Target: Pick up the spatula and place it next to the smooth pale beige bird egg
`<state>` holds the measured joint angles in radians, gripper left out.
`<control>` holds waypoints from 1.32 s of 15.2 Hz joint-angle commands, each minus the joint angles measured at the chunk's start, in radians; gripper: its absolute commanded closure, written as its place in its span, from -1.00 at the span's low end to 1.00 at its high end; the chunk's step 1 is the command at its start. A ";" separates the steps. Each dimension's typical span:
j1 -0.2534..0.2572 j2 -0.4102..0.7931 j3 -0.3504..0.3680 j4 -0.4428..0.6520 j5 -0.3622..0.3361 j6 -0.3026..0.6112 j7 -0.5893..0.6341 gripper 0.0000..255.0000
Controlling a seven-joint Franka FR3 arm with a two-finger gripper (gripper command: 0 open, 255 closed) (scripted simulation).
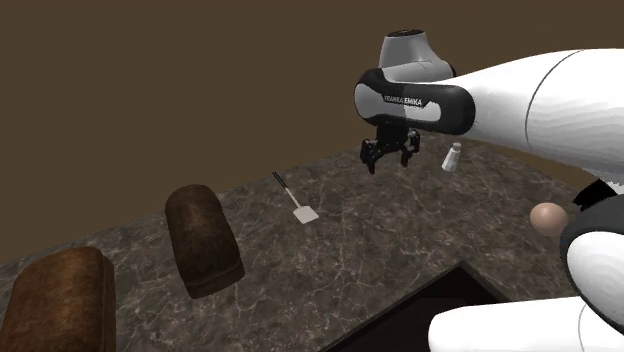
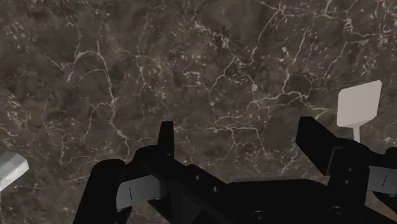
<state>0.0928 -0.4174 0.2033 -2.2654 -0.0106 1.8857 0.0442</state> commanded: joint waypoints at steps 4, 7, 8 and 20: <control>0.028 0.146 0.055 0.059 0.005 0.092 0.035 -1.00; 0.046 0.234 0.087 0.101 -0.002 0.139 0.058 -1.00; 0.051 0.264 0.097 0.116 -0.007 0.154 0.066 -1.00; 0.152 0.646 0.186 0.381 -0.119 0.264 0.174 -1.00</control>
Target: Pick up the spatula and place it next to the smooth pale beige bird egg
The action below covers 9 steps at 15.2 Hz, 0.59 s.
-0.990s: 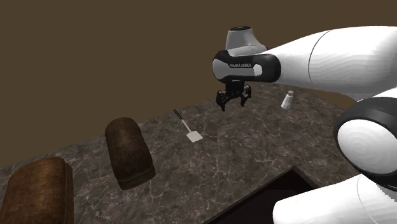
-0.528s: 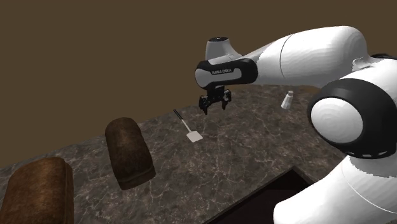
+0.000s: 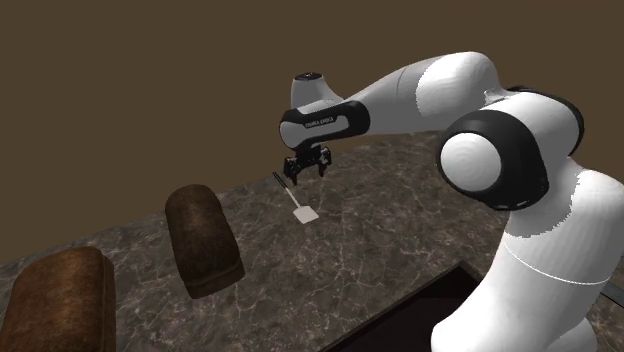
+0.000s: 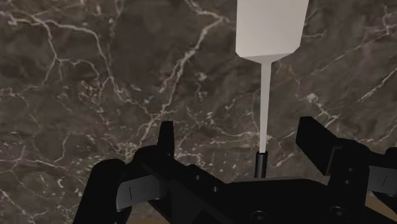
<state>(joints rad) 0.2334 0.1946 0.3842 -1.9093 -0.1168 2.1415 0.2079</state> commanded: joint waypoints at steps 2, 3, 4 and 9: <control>0.037 0.100 0.011 0.083 -0.037 0.014 0.025 -1.00; 0.050 0.134 0.013 0.113 -0.049 0.016 0.032 -1.00; 0.065 0.167 0.015 0.145 -0.061 0.016 0.039 -1.00; 0.072 0.200 0.007 0.134 -0.077 0.058 0.049 -1.00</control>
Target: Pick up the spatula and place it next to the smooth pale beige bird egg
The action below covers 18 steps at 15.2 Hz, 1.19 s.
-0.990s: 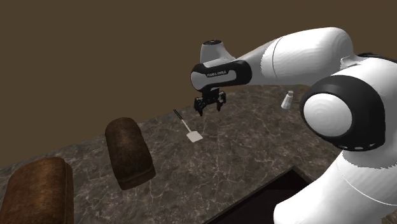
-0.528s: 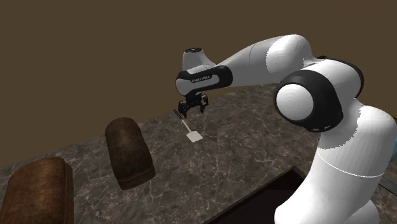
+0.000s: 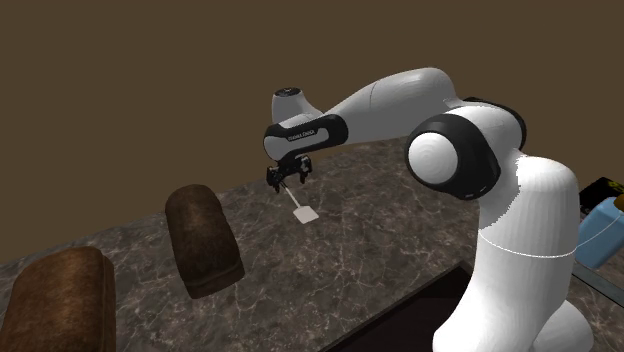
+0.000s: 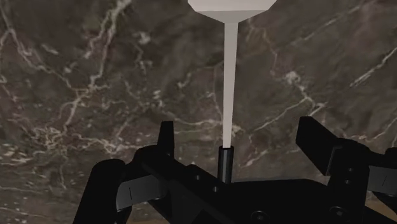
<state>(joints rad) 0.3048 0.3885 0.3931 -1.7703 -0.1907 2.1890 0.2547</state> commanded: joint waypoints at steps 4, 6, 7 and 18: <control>0.006 0.033 -0.008 -0.016 -0.017 0.047 0.010 -1.00; 0.006 0.033 -0.008 -0.016 -0.017 0.047 0.010 -1.00; 0.006 0.033 -0.008 -0.016 -0.017 0.047 0.010 -1.00; 0.006 0.033 -0.008 -0.016 -0.017 0.047 0.010 1.00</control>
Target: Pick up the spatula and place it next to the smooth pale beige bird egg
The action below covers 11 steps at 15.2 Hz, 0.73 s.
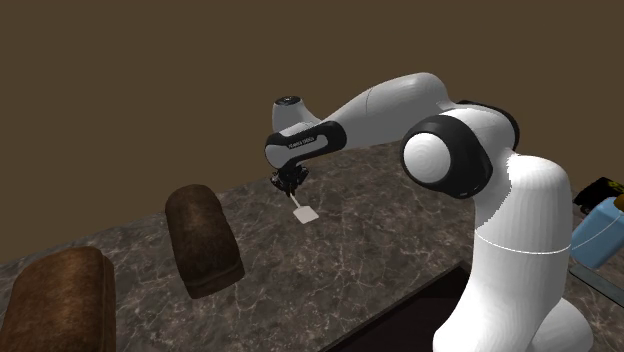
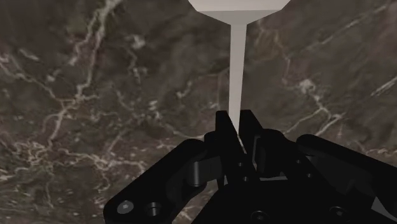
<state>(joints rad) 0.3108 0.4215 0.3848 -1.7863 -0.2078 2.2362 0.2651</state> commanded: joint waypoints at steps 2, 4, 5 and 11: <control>0.000 0.000 0.000 0.000 0.000 0.000 0.000 1.00; -0.001 -0.007 0.002 0.004 0.004 -0.011 -0.002 1.00; -0.002 -0.013 0.004 0.009 0.007 -0.021 -0.005 1.00; -0.008 -0.049 0.013 0.042 0.027 -0.088 -0.018 1.00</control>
<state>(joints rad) 0.3043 0.3780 0.3967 -1.7504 -0.1840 2.1601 0.2504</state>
